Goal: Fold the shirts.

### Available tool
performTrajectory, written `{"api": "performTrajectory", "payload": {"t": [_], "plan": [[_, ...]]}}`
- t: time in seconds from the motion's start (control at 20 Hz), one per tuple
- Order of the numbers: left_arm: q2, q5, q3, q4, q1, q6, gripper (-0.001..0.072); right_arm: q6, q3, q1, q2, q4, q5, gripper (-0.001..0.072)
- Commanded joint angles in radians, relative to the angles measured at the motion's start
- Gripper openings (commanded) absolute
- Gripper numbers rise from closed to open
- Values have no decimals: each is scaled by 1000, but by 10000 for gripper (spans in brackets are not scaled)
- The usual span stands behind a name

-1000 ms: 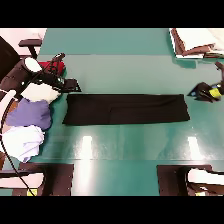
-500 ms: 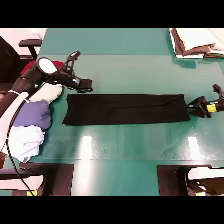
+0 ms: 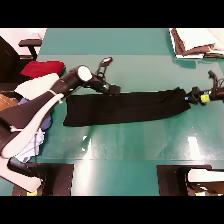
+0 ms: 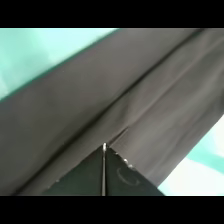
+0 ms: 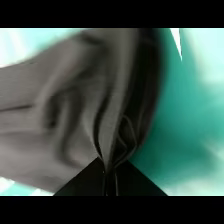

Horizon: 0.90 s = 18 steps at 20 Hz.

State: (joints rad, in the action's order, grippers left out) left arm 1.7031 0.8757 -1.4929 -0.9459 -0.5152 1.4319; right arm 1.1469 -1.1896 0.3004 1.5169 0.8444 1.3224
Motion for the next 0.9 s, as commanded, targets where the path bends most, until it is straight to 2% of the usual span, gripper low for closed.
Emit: {"api": "performTrajectory", "payload": {"t": [0.0,0.25,0.6,0.85], "plan": [[129,22,-124,14,-60,13,23,66,-124,-89,-122,-19,73,15],[216,42,-165,26,-77,30,23,134,-297,-264,-227,-146,75,15],[234,76,-169,10,-71,35,23,189,-415,-484,-227,-146,71,15],[132,188,-250,-13,49,26,23,192,-415,-618,-226,-146,22,15]]}}
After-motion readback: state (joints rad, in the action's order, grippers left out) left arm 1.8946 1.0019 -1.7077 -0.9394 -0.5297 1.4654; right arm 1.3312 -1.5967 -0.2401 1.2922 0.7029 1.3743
